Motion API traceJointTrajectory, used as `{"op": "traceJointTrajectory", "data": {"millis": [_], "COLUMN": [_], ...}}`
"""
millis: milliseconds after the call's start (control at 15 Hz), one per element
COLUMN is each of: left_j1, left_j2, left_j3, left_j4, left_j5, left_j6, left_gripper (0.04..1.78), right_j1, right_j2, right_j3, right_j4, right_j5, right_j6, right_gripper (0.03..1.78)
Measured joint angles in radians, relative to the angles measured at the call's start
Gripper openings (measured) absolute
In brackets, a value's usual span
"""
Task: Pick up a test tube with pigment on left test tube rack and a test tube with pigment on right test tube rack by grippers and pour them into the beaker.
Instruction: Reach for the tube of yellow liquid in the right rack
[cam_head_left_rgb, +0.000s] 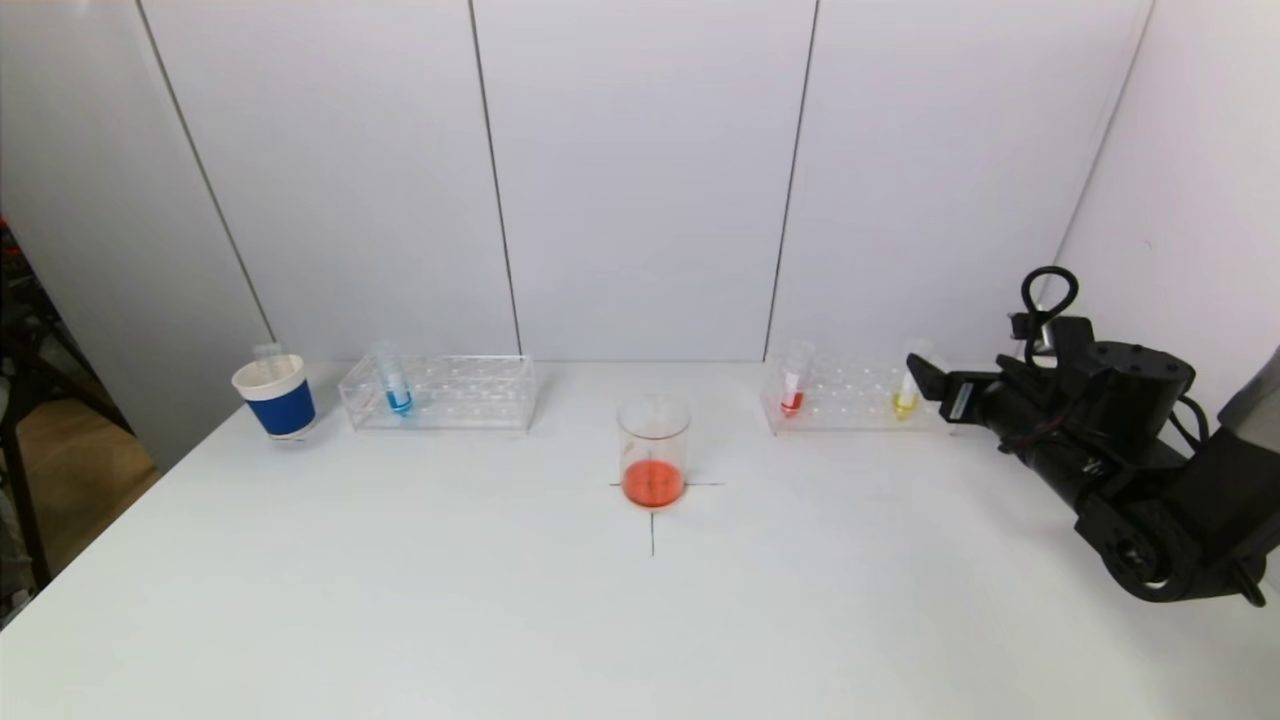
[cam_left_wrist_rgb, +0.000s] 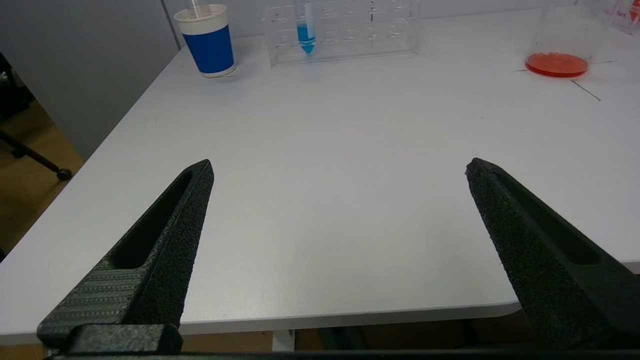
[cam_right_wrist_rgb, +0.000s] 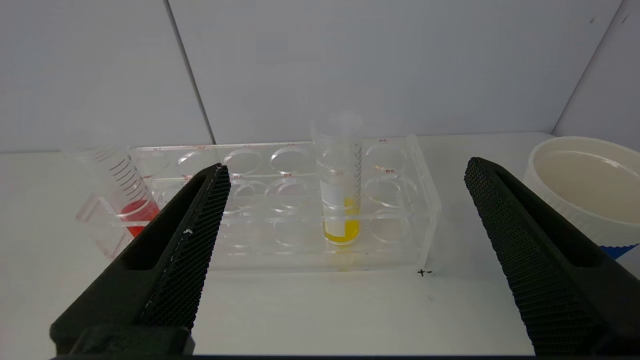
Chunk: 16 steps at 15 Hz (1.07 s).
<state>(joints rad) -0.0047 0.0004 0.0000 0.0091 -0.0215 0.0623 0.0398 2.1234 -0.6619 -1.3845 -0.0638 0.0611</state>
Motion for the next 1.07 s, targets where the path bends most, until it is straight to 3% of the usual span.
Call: {"op": "traceJointTrajectory", "data": {"millis": [1067], "left_j1": [0.000], "left_j2": [0.000], "left_j3": [0.000], "left_j4": [0.000], "left_j5": [0.000], "left_j6": [0.000], "left_gripper": [1.76], "right_j1": [-0.007], "right_j2": [0.150], "right_j3": [-0.142], "right_j4": [0.007], "right_j5": [-0.008], "right_j6": [-0.001], "right_gripper": [1.71]}}
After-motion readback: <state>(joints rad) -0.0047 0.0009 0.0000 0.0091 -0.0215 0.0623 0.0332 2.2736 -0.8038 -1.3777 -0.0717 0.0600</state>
